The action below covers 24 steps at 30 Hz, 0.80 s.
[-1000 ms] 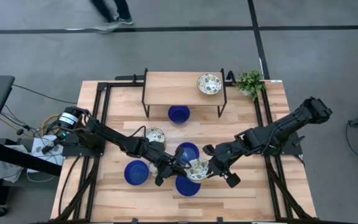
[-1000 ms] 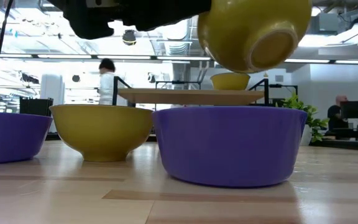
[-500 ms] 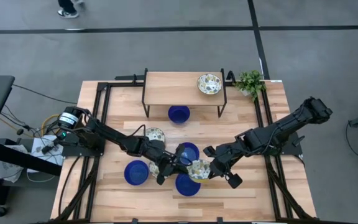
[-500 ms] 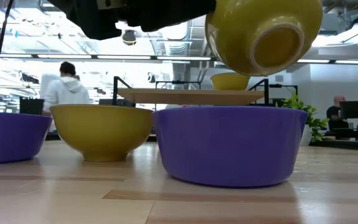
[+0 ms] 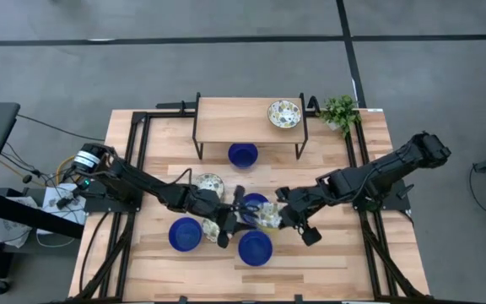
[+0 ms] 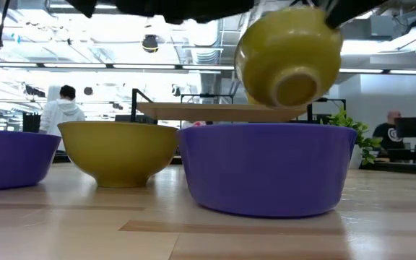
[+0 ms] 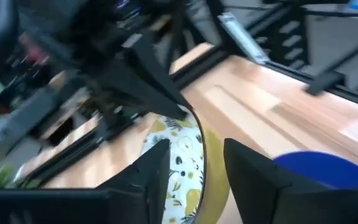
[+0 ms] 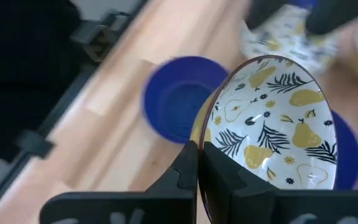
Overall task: Pick & Place Mini bowls
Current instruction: Stack the white patterned bowl on the white patterned bowl on the shelf
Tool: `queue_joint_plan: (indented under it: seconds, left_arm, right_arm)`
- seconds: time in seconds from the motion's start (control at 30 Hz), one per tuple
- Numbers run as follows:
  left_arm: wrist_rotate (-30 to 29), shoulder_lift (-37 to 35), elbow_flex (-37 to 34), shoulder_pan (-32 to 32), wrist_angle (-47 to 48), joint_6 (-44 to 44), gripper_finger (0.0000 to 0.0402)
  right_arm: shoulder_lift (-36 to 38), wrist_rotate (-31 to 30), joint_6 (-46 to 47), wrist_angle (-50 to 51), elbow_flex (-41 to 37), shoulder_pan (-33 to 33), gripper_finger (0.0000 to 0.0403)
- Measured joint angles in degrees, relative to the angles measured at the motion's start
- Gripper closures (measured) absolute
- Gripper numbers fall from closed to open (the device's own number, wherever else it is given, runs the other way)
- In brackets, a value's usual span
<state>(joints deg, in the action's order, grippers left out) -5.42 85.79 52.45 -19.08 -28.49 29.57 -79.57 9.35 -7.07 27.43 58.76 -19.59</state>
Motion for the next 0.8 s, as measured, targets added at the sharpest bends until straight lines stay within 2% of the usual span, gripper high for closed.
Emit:
queue_joint_plan:
  seconds: [0.13, 0.27, 0.37, 0.53, 0.8]
  left_arm:
    - [-4.8, -5.7, 0.0, -0.8, 6.6, -6.9, 0.024]
    - [-5.4, -11.5, 0.0, -1.0, 16.0, -15.3, 0.0239]
    - [-5.8, -14.7, -0.1, -0.9, 21.1, -20.9, 0.0243]
    - [-6.8, -17.2, -4.2, -0.9, 21.2, -25.5, 0.0252]
    - [-18.5, -17.7, -10.0, -0.9, 18.4, -32.7, 0.0269]
  right_arm:
    - [2.1, -2.0, 1.2, 1.2, 0.0, 1.7, 0.0403]
    - [5.3, -4.8, 1.7, 2.5, 0.7, 2.9, 0.0403]
    - [7.3, -9.8, 2.3, 5.7, 3.2, 3.3, 0.0403]
    - [8.1, -17.9, 4.6, 12.3, 8.3, 3.8, 0.0403]
    - [7.9, -26.5, 7.1, 22.2, 12.8, 4.8, 0.0403]
